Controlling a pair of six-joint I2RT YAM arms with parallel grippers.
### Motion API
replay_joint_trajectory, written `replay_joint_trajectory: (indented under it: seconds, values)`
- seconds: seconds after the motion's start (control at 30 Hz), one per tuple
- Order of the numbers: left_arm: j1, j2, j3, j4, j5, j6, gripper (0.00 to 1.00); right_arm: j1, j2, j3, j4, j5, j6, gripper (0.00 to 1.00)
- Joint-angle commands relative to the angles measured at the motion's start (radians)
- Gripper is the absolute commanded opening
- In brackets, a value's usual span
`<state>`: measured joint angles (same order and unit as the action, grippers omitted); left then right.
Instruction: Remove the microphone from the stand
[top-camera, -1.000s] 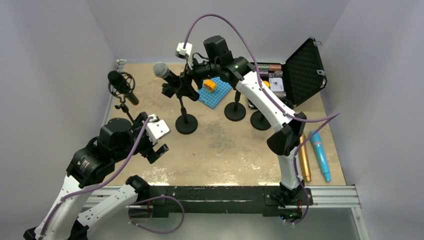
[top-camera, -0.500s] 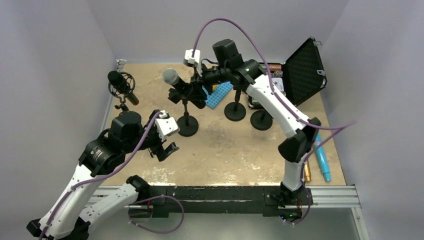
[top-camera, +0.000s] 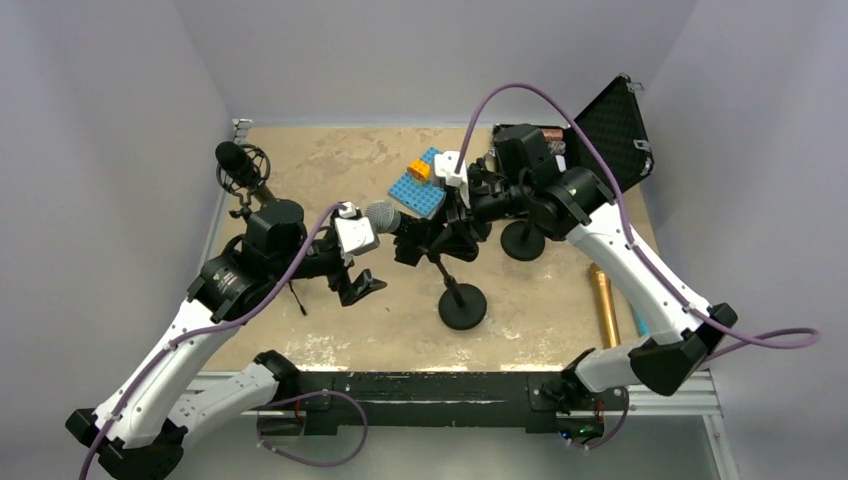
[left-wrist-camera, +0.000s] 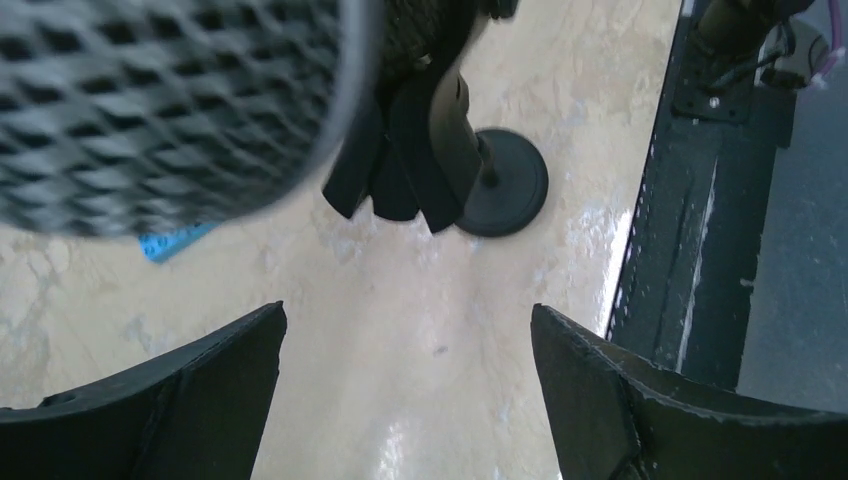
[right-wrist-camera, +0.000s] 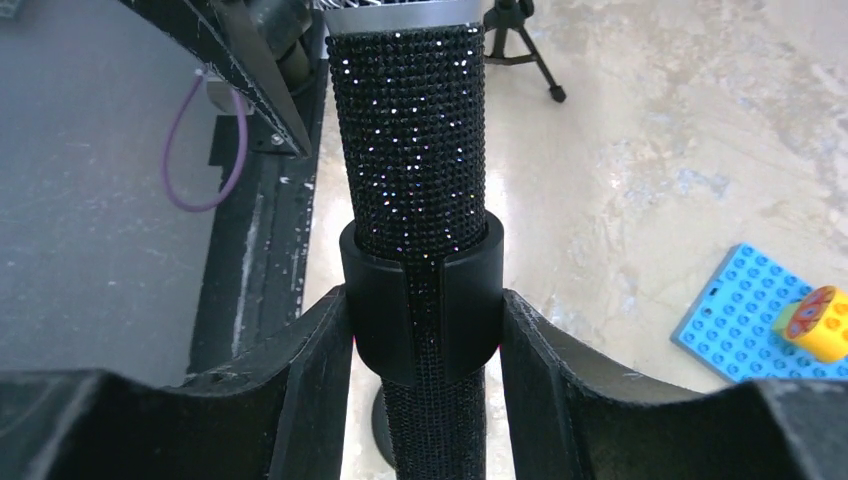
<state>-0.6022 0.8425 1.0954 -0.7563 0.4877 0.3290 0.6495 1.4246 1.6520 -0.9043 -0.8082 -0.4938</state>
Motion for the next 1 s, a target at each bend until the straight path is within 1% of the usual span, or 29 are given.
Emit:
replay_joint_trajectory:
  seconds: [0.0, 0.1, 0.2, 0.23, 0.27, 0.37, 0.4, 0.43, 0.5, 0.57, 0.67, 0.8, 0.97]
  values:
    - [0.004, -0.009, -0.036, 0.211, 0.096, -0.022, 0.96, -0.005, -0.066, -0.122, 0.09, 0.012, -0.113, 0.0]
    - [0.004, -0.023, -0.108, 0.372, 0.145, -0.032, 0.99, -0.01, -0.104, -0.174, 0.116, 0.023, -0.108, 0.0]
    - [0.004, 0.03, -0.09, 0.421, 0.18, -0.066, 0.98, -0.019, -0.138, -0.186, 0.1, 0.051, -0.112, 0.0]
    - [0.004, 0.051, -0.073, 0.424, 0.192, -0.074, 0.97, -0.022, -0.151, -0.188, 0.089, 0.061, -0.116, 0.05]
    - [0.004, 0.066, -0.061, 0.436, 0.202, -0.079, 0.97, -0.027, -0.163, -0.191, 0.075, 0.07, -0.122, 0.13]
    - [0.004, 0.104, -0.052, 0.509, 0.231, -0.106, 0.96, -0.039, -0.185, -0.191, 0.012, 0.092, -0.135, 0.5]
    - [0.005, 0.118, -0.049, 0.526, 0.244, -0.112, 0.96, -0.043, -0.188, -0.186, -0.006, 0.098, -0.127, 0.6]
    - [0.004, 0.129, -0.042, 0.539, 0.257, -0.118, 0.95, -0.047, -0.19, -0.176, -0.021, 0.099, -0.116, 0.66]
    - [0.004, 0.151, -0.032, 0.555, 0.277, -0.124, 0.94, -0.055, -0.19, -0.149, -0.03, 0.092, -0.075, 0.73]
    - [0.003, 0.168, -0.02, 0.561, 0.292, -0.132, 0.94, -0.057, -0.189, -0.116, -0.014, 0.081, -0.028, 0.78]
    - [0.002, 0.184, -0.015, 0.565, 0.301, -0.153, 0.92, -0.059, -0.173, -0.067, 0.006, 0.069, 0.045, 0.82]
    - [0.003, 0.183, -0.015, 0.55, 0.297, -0.167, 0.92, -0.059, -0.147, -0.004, -0.022, 0.036, 0.088, 0.81]
    - [0.001, 0.186, -0.017, 0.554, 0.319, -0.165, 0.92, -0.064, -0.173, 0.011, -0.041, 0.033, 0.094, 0.8]
